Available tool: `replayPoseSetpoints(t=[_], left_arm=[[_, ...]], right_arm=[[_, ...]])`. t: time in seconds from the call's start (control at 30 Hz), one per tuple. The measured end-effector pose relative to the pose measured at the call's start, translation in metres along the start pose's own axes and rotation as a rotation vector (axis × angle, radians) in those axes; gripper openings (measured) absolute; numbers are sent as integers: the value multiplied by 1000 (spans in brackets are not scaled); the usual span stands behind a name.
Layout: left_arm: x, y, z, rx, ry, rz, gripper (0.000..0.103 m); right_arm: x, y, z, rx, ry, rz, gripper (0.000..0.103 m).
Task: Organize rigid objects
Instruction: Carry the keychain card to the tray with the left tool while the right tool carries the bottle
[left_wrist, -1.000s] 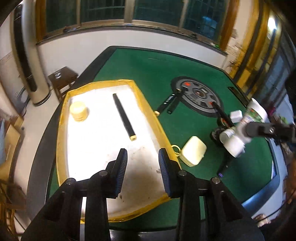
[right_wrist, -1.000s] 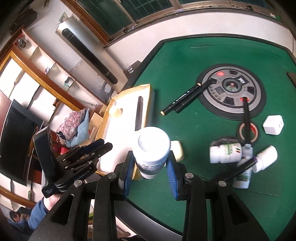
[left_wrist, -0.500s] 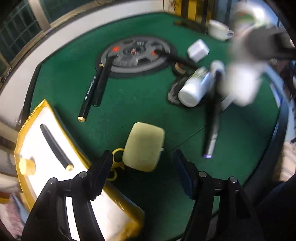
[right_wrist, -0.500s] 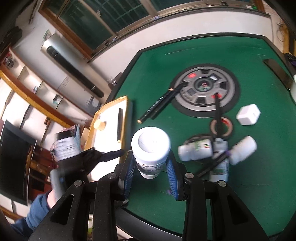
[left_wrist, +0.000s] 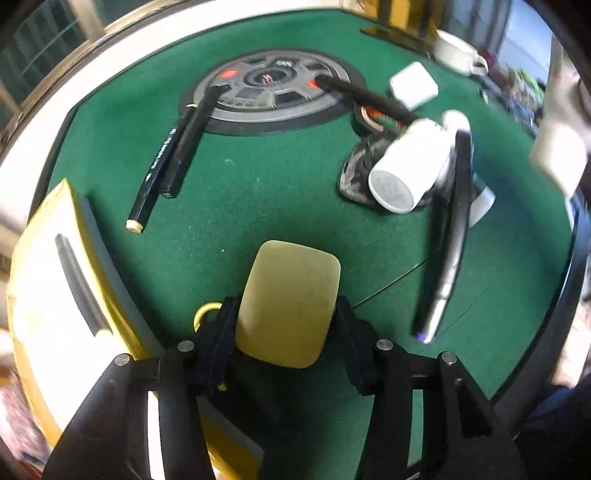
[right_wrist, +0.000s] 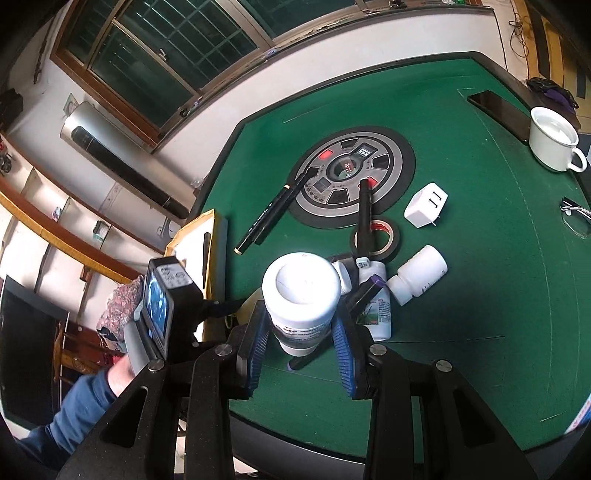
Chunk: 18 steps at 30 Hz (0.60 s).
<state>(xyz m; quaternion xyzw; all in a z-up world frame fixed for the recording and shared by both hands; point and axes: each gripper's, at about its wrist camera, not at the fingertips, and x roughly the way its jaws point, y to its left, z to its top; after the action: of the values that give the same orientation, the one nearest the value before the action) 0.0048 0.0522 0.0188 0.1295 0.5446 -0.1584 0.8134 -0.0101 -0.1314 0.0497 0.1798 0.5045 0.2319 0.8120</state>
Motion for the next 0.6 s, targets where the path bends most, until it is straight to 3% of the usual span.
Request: replayPoseSetpoints(t=[0.13,0.23,0.43,0.6], left_arm=[[-32,10,-6,-115,-100,-71,50],[-59,24,-10,-171,-179,-81,50],[-107,60,-27,-282,-307,-57,50],[-123,97,-55,-358,-327,3,50]], right_arm=[[2,3,2,-7,0,2,31],[6,12,4,-31,3,8,31],[15,46,8,-111,16,34,31],[34,92,9,-208,61,81,31]])
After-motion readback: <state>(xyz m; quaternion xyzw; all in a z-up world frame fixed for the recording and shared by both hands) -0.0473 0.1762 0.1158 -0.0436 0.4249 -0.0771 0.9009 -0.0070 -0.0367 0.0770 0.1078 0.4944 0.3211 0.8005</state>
